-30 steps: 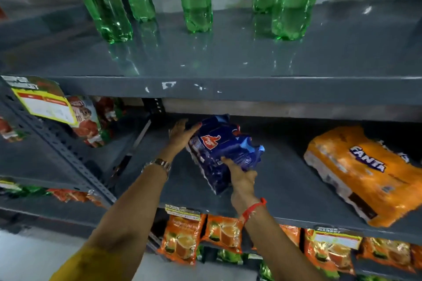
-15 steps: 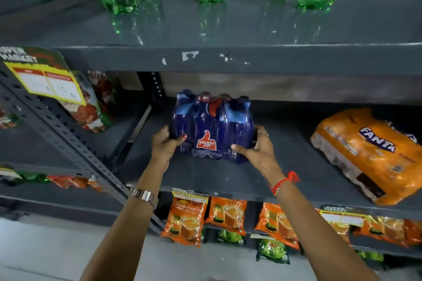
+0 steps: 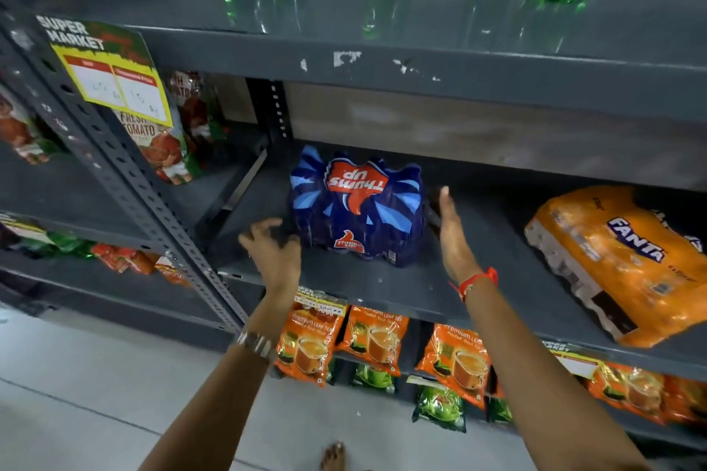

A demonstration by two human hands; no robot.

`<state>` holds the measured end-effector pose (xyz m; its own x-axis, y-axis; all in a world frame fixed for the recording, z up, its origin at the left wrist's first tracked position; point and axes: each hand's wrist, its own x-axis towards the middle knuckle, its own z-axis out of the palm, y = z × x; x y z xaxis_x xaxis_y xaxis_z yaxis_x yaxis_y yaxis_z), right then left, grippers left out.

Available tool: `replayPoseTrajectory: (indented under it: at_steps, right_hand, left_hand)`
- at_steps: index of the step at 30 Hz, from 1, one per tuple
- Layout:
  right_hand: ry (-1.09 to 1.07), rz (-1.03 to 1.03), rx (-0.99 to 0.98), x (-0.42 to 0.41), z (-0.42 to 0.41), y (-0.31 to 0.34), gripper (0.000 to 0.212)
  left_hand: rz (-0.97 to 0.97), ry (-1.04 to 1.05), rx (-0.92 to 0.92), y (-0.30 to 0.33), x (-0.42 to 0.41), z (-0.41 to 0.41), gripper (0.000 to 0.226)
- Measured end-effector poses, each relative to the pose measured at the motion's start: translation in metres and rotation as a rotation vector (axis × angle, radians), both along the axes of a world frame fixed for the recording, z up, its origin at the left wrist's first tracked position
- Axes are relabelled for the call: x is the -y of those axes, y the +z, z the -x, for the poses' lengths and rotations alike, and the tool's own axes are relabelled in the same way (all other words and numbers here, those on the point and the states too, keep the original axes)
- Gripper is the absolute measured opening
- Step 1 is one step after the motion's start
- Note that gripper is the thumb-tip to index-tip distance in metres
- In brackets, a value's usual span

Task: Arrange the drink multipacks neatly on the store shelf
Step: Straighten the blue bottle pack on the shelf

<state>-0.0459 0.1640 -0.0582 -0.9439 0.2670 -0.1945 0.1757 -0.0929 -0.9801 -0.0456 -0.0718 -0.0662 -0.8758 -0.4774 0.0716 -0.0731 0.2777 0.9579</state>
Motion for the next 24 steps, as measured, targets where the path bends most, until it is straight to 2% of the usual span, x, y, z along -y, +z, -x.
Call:
replayPoseTrajectory:
  at_steps: [1,3,5,7,10,13,15,18,22,24]
  right_hand:
    - [0.015,0.017,0.037,-0.001,0.006,0.000,0.058]
    - [0.036,0.085,0.051,0.002,0.010,0.000,0.042]
    - [-0.036,0.129,0.015,0.004,0.011,-0.001,0.028]
    - [-0.069,0.126,0.021,0.004,0.006,-0.004,0.024]
    - [-0.088,0.065,-0.077,0.005,-0.017,-0.021,0.031]
    - [-0.041,0.090,-0.145,0.021,-0.053,-0.034,0.045]
    - [0.070,0.024,-0.143,0.043,-0.070,-0.037,0.041]
    - [0.310,-0.214,-0.200,0.084,-0.077,-0.038,0.039]
    - [0.552,-0.182,-0.135,0.113,-0.050,-0.019,0.056]
    - [0.654,-0.218,-0.112,0.120,-0.037,-0.017,0.061]
  left_hand:
    - [-0.056,-0.028,-0.003,0.000,-0.003,-0.005,0.030]
    - [-0.252,-0.217,0.087,0.003,-0.008,-0.010,0.020]
    - [-0.417,-0.308,0.225,0.012,-0.010,0.003,0.029]
    - [-0.482,-0.321,0.361,0.023,-0.009,0.020,0.041]
    - [-0.350,-0.448,0.453,0.038,-0.003,0.044,0.049]
    - [-0.235,-0.630,0.501,0.061,0.000,0.075,0.072]
    - [-0.168,-0.755,0.534,0.078,-0.005,0.096,0.080]
    - [0.043,-0.871,0.562,0.102,-0.021,0.119,0.092]
    - [0.420,-1.056,0.691,0.132,-0.042,0.129,0.126]
    - [0.556,-1.049,0.692,0.135,-0.052,0.125,0.120]
